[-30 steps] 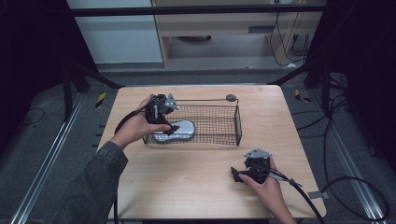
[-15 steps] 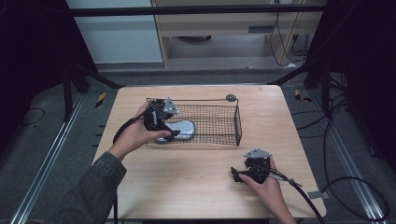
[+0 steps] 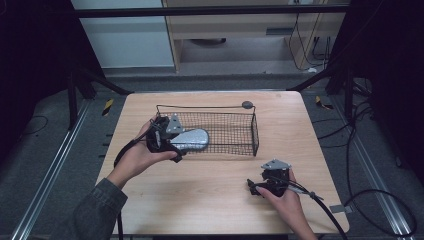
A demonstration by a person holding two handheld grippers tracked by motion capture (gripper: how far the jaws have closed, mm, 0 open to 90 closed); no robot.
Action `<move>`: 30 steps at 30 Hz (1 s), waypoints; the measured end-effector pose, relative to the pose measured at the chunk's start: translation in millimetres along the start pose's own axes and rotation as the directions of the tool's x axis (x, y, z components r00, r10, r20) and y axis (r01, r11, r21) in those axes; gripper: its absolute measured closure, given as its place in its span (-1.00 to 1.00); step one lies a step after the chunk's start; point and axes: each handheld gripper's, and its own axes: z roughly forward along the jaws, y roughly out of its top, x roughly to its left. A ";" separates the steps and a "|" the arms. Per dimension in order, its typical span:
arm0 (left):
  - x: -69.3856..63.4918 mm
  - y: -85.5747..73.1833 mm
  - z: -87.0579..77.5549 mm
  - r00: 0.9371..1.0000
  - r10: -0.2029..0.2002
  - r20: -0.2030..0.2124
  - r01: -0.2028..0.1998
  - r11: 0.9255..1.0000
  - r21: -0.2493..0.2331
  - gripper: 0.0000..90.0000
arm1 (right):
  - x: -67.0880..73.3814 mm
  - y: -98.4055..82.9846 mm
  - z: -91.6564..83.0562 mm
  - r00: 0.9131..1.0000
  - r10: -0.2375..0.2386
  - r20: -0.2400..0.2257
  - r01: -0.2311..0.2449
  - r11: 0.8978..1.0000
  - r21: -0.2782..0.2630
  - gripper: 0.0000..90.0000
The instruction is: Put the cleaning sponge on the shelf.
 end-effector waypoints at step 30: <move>-29.8 -99.9 -4.2 0.973 -0.230 -0.018 0.230 0.973 -0.013 -0.88 | 0.2 -0.1 -0.1 1.000 0.002 0.001 -0.002 1.000 0.000 -0.99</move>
